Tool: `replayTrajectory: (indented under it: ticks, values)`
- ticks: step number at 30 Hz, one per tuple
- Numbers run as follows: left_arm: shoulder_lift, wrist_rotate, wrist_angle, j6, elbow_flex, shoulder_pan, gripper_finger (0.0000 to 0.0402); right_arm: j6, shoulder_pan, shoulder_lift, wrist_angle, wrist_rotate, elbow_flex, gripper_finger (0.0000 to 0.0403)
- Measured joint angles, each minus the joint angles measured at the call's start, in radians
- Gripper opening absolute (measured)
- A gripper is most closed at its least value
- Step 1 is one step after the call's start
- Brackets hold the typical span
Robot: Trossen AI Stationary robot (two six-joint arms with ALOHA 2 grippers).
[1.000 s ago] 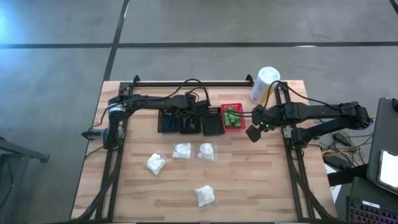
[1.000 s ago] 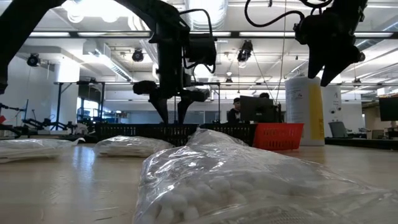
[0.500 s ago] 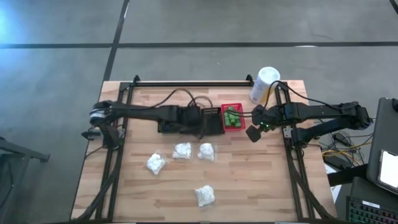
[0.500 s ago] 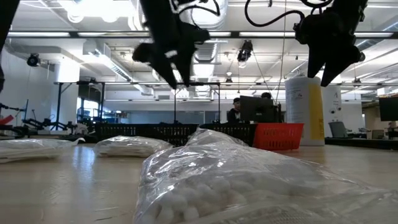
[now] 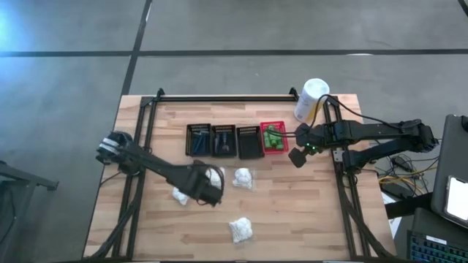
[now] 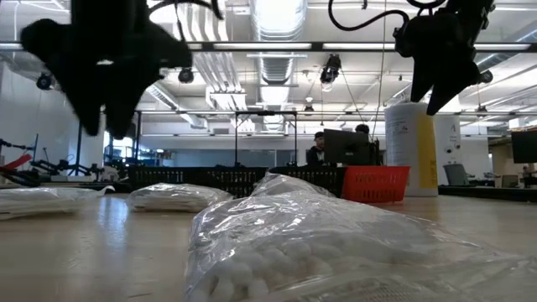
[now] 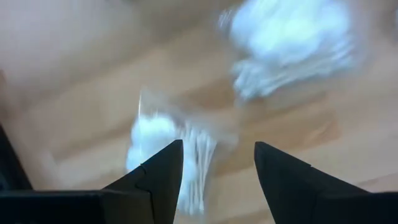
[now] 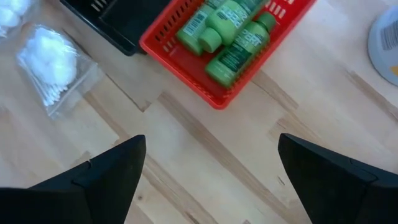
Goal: Pick & Place Travel size toiletries
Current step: Put the white cotton pack into the right black bin
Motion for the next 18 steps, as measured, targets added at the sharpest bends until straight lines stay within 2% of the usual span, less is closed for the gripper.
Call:
replayTrajectory:
  ticks: [4,7,13,18]
  values:
    - [0.039,0.103,0.012,-0.061,-0.024,-0.019,0.0202,-0.01,0.0,0.0,0.031,-0.002,0.0,0.0364]
    - [0.061,0.132,-0.013,-0.078,-0.024,-0.022,0.0202,-0.01,0.0,0.0,0.045,-0.033,-0.001,0.0363]
    - [0.052,0.041,-0.021,-0.164,-0.028,-0.086,0.0202,-0.006,0.008,0.022,0.063,-0.123,-0.003,0.0364]
    - [0.019,0.034,0.002,-0.264,-0.093,-0.146,0.0202,0.03,0.042,0.036,0.07,-0.134,-0.003,0.0363]
